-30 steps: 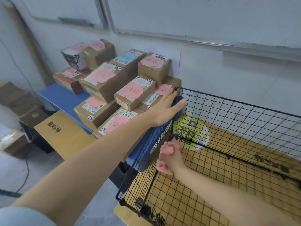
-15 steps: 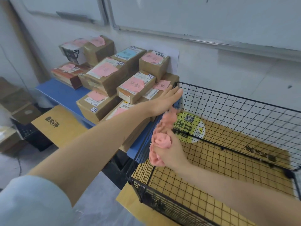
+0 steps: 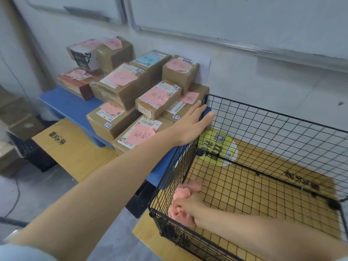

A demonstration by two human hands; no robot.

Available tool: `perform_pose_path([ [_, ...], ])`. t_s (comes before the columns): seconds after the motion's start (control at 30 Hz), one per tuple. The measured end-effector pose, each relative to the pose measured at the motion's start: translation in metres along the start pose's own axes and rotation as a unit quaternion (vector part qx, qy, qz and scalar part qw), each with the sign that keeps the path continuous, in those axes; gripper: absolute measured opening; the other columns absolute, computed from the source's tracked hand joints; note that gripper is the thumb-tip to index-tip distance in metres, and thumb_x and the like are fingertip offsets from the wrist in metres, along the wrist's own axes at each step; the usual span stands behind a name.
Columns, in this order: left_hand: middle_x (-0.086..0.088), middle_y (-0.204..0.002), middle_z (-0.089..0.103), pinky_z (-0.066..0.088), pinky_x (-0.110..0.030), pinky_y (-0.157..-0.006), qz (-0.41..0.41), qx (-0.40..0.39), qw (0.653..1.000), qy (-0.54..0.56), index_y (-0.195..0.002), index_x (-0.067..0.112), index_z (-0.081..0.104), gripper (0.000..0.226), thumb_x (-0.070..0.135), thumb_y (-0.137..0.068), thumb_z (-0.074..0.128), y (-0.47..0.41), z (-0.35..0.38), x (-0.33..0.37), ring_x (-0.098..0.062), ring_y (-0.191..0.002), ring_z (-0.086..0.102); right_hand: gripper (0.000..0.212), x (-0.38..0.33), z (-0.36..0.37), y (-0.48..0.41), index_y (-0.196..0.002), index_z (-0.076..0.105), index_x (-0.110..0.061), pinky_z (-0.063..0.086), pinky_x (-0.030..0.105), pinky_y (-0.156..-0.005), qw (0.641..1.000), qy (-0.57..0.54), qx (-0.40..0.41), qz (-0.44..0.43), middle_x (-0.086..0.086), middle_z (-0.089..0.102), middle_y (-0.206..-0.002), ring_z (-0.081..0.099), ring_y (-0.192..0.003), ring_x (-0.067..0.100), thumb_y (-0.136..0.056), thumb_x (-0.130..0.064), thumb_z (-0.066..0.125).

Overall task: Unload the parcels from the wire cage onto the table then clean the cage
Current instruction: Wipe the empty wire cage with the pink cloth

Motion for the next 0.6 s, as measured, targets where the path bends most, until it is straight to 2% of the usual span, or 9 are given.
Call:
perform_pose_path([
  [0.13,0.012,-0.159,-0.01,-0.001,-0.028,-0.112,0.001,-0.046,0.999,0.014,-0.153,0.025,0.005,0.064,0.056,-0.098,0.016,0.002,-0.004,0.004,-0.004,-0.145,-0.01,0.054,-0.032,-0.012,0.037,-0.123,0.055,-0.014,0.057,0.032,-0.073,0.993,-0.038,0.003,-0.107,0.003,0.065,-0.098,0.064,-0.08,0.016,-0.074,0.001,0.071],
  [0.23,0.013,-0.158,-0.015,-0.002,-0.033,-0.115,0.002,-0.086,0.996,-0.011,-0.153,0.026,0.002,0.061,0.053,-0.099,0.014,0.004,-0.008,0.007,-0.004,-0.143,-0.016,0.051,-0.072,-0.021,0.087,-0.108,0.064,-0.023,0.058,0.032,-0.073,0.97,-0.108,-0.048,-0.212,0.005,0.062,-0.113,0.063,-0.095,0.021,-0.072,0.012,0.068],
  [0.33,0.012,-0.158,-0.015,-0.003,-0.034,-0.115,0.006,-0.075,0.997,-0.021,-0.153,0.026,0.004,0.061,0.053,-0.099,0.015,0.006,-0.006,0.008,-0.005,-0.144,-0.014,0.031,-0.096,-0.024,0.13,-0.091,0.065,-0.017,0.055,0.021,-0.068,0.933,-0.019,-0.04,-0.358,-0.007,0.066,-0.088,0.065,-0.083,0.006,-0.073,0.007,0.071],
  [0.4,0.011,-0.158,-0.013,-0.004,-0.034,-0.116,0.011,-0.065,0.998,-0.026,-0.153,0.025,0.006,0.062,0.054,-0.099,0.015,0.007,-0.004,0.007,-0.005,-0.144,-0.014,0.024,-0.094,-0.02,0.14,-0.088,0.064,-0.011,0.052,0.017,-0.065,0.912,0.026,-0.044,-0.406,-0.01,0.064,-0.077,0.061,-0.073,0.0,-0.074,0.007,0.072],
  [0.5,0.011,-0.158,-0.015,-0.002,-0.037,-0.117,0.007,-0.063,0.998,-0.029,-0.153,0.026,0.006,0.065,0.058,-0.097,0.017,0.007,-0.004,0.004,-0.006,-0.145,-0.011,0.021,-0.07,-0.013,0.128,-0.083,0.063,-0.009,0.05,0.016,-0.061,0.913,0.09,-0.051,-0.395,-0.01,0.064,-0.074,0.06,-0.067,0.0,-0.073,0.007,0.074],
  [0.6,0.011,-0.158,-0.017,0.001,-0.036,-0.116,0.006,-0.067,0.997,-0.027,-0.153,0.026,0.006,0.067,0.06,-0.096,0.018,0.008,-0.005,0.004,-0.007,-0.145,-0.009,0.028,-0.046,-0.004,0.11,-0.085,0.067,-0.018,0.052,0.018,-0.074,0.921,0.152,-0.069,-0.352,-0.009,0.07,-0.083,0.065,-0.079,0.001,-0.072,0.004,0.077],
])
Point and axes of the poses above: each hand's wrist, its own y-axis away from the middle knuckle, its own z-axis out of the palm, x = y × z, the point moved 3 cm from there along -y, towards the middle knuckle
